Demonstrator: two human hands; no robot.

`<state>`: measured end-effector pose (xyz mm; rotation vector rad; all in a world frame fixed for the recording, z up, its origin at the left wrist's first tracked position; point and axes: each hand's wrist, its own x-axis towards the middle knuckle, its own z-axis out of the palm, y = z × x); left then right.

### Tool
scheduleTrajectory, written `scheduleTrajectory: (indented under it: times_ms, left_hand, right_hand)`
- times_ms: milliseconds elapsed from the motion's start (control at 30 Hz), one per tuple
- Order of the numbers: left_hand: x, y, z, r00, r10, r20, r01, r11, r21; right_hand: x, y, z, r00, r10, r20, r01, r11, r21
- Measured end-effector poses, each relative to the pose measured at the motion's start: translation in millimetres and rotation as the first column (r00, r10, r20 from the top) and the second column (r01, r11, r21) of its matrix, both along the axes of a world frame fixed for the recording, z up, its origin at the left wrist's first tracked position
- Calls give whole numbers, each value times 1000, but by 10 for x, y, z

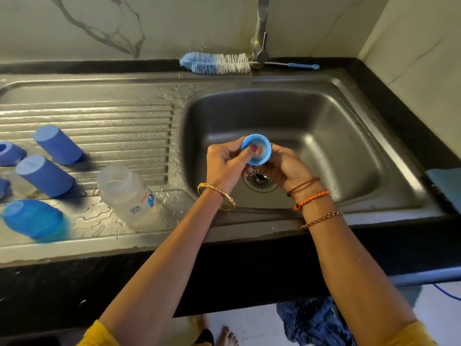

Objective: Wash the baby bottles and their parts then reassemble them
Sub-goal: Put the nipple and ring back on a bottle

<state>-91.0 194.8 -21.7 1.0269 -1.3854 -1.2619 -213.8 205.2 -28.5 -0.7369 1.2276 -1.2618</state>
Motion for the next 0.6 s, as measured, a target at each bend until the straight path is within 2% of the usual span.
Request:
scheduleTrajectory:
  times_ms: [100, 167, 200, 267, 367, 400, 533, 567, 600]
  left_hand:
    - [4, 4, 31, 996, -51, 72, 51, 999, 5]
    - [5, 28, 105, 987, -68, 144, 67, 998, 9]
    - [10, 42, 159, 980, -71, 184, 72, 997, 5]
    - [44, 73, 307, 960, -59, 275, 74, 996, -46]
    - [118, 104, 510, 916, 47, 399, 16, 988, -153]
    - [160, 132, 570, 911, 87, 402, -14, 983, -180]
    - [311, 244, 663, 964, 91, 252, -44, 981, -187]
    - [345, 269, 665, 965, 89, 249, -41, 981, -191]
    - [372, 292, 646, 959, 97, 267, -40, 976, -212]
  right_hand:
    - [-26, 55, 92, 995, -31, 99, 30, 999, 15]
    - [-39, 124, 192, 995, -13, 95, 15, 1000, -18]
    - [-43, 160, 256, 999, 1, 52, 1, 999, -42]
    - [-43, 220, 444, 990, 7, -139, -14, 998, -55]
    - [-37, 264, 808, 906, -63, -418, 15, 993, -118]
    - [-42, 292, 932, 888, -104, -447, 32, 985, -167]
    - [-130, 447, 1102, 914, -244, -324, 117, 923, -366]
    - [-103, 436, 1038, 903, -291, -317, 190, 930, -314]
    - [-43, 439, 949, 800, -338, -495, 267, 940, -211]
